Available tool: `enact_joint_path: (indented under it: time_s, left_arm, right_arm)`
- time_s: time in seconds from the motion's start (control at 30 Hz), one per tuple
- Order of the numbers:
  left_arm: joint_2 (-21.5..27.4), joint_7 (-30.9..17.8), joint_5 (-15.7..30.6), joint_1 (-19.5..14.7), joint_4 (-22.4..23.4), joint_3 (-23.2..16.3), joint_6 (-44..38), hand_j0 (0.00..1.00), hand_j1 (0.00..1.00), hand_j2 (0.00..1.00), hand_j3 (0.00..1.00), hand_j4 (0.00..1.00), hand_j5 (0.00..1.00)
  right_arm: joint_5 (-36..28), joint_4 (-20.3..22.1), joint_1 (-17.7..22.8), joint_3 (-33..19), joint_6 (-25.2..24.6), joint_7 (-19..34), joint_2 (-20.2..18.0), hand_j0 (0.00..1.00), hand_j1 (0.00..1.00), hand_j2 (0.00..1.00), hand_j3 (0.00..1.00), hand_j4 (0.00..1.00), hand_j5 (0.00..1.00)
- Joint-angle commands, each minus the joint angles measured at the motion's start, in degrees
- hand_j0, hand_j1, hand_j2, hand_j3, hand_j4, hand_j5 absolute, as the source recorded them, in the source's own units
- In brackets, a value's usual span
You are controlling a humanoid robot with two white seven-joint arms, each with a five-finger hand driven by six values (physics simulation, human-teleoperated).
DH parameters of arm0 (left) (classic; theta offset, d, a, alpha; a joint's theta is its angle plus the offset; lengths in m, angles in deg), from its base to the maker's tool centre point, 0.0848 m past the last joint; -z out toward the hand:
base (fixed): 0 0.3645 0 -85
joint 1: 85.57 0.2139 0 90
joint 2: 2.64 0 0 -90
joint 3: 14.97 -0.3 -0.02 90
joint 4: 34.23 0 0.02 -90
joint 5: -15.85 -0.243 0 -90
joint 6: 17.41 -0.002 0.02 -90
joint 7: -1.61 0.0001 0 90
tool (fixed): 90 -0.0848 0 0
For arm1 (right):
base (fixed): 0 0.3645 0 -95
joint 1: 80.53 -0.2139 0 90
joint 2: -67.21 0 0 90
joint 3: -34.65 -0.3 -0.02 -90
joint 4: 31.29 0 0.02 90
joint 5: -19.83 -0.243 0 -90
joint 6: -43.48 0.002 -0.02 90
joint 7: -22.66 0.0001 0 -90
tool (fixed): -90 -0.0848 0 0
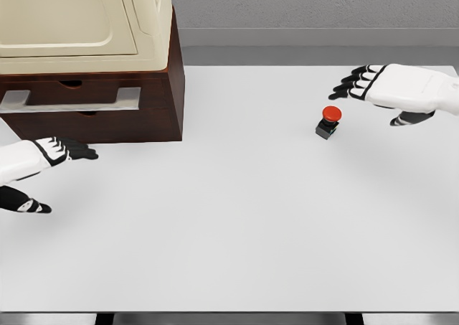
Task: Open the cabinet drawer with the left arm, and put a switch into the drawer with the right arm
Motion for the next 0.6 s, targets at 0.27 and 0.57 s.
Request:
enact_joint_path:
  time_s: [0.27,0.57]
  left_arm:
    - [-0.25,-4.31,4.27,-4.57,-0.23,-0.09,-0.09,1.00,1.00,1.00,1.00,1.00,1.00]
    - [-1.40,-4.49,4.36,-9.76,-0.23,-0.09,-0.09,1.00,1.00,1.00,1.00,1.00,1.00]
  right_arm:
    - [-0.53,-3.59,0.00,-0.24,-0.15,-0.02,-0.42,1.00,1.00,1.00,1.00,1.00,1.00]
    - [-0.88,-5.52,0.09,-1.82,-0.15,-0.02,-0.50,1.00,1.00,1.00,1.00,1.00,1.00]
